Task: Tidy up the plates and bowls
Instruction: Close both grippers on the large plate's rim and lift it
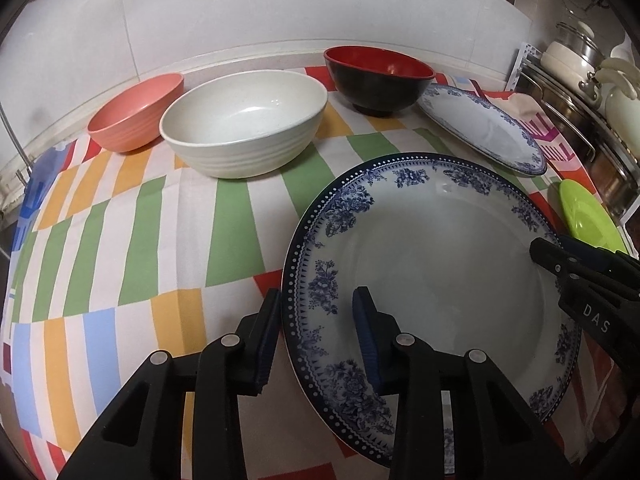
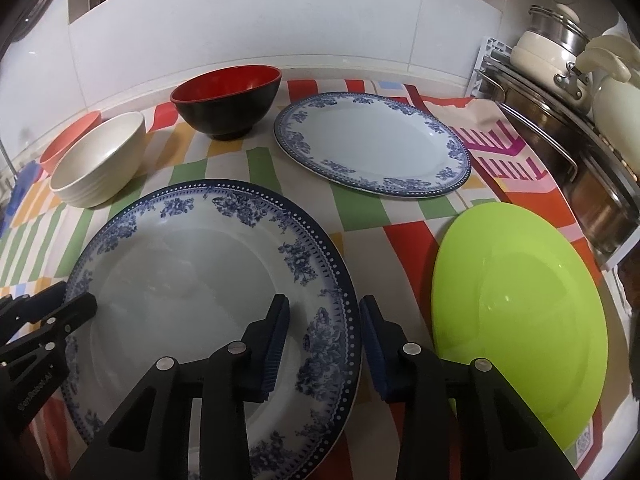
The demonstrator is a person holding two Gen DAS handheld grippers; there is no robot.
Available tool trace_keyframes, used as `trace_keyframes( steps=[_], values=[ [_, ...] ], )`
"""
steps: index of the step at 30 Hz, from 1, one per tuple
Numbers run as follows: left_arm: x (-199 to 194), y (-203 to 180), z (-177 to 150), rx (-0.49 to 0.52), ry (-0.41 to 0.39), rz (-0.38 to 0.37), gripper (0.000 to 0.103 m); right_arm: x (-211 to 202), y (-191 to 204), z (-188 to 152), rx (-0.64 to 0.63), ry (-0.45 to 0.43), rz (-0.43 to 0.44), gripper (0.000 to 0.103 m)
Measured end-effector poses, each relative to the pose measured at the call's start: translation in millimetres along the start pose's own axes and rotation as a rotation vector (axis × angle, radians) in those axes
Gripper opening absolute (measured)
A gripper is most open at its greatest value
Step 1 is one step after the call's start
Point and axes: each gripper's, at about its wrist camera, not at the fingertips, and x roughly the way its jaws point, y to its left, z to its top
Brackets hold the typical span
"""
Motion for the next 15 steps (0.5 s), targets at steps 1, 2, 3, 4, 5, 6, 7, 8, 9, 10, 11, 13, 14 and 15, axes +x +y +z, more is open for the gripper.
trace_keyframes(
  steps=[1,2,3,4,5,6,7,8,9,10,11,13,14,15],
  values=[
    [-2.0,1.5,-0.8,-0.005,0.0,0.001,0.036,-0.9,1.0,0.0,-0.003,0.0,-0.002,0.037],
    [-3.9,2.7,-1.6,-0.006,-0.004,0.004,0.036,-2.5,2.2,-0.2,-0.004,0.0,-0.003,0.037],
    [-7.4,4.4,-2.5,-0.007,-0.011,0.009,0.036,-4.4,3.6,-0.6,-0.004,0.0,-0.001,0.037],
    [-9.6,5.2,-2.8,-0.007,-0.014,0.012,0.036,-6.6,5.4,-1.2,-0.006,0.0,0.002,0.037],
    [-13.4,7.4,-3.7,-0.009,-0.018,0.015,0.036,-8.8,7.3,-1.6,-0.007,0.0,0.003,0.037],
    [-16.0,9.3,-4.5,-0.011,-0.022,0.018,0.036,-11.2,9.2,-1.8,-0.005,0.001,0.006,0.036],
    [-18.9,12.0,-5.5,-0.013,-0.026,0.021,0.036,-13.9,11.1,-1.8,-0.003,0.001,0.01,0.037],
    [-22.4,14.6,-6.6,-0.017,-0.029,0.023,0.036,-16.9,13.7,-1.8,-0.004,0.002,0.013,0.037],
    [-27.3,18.4,-8.5,-0.021,-0.035,0.026,0.036,-19.7,16.4,-1.9,-0.005,0.002,0.015,0.037],
    [-30.8,21.7,-9.6,-0.025,-0.039,0.028,0.036,-22.9,19.4,-1.8,-0.007,0.0,0.017,0.037],
    [-35.0,25.1,-11.2,-0.029,-0.043,0.031,0.036,-26.4,22.6,-1.9,-0.01,-0.002,0.019,0.037],
    [-42.1,32.3,-14.1,-0.039,-0.049,0.037,0.036,-33.9,30.3,-3.2,-0.02,-0.007,0.023,0.037],
    [-46.8,37.3,-16.1,-0.044,-0.054,0.042,0.036,-38.6,35.5,-4.3,-0.026,-0.012,0.027,0.037],
    [-50.2,40.9,-17.8,-0.049,-0.057,0.047,0.036,-42.6,40.2,-5.3,-0.032,-0.015,0.03,0.037]
  ],
)
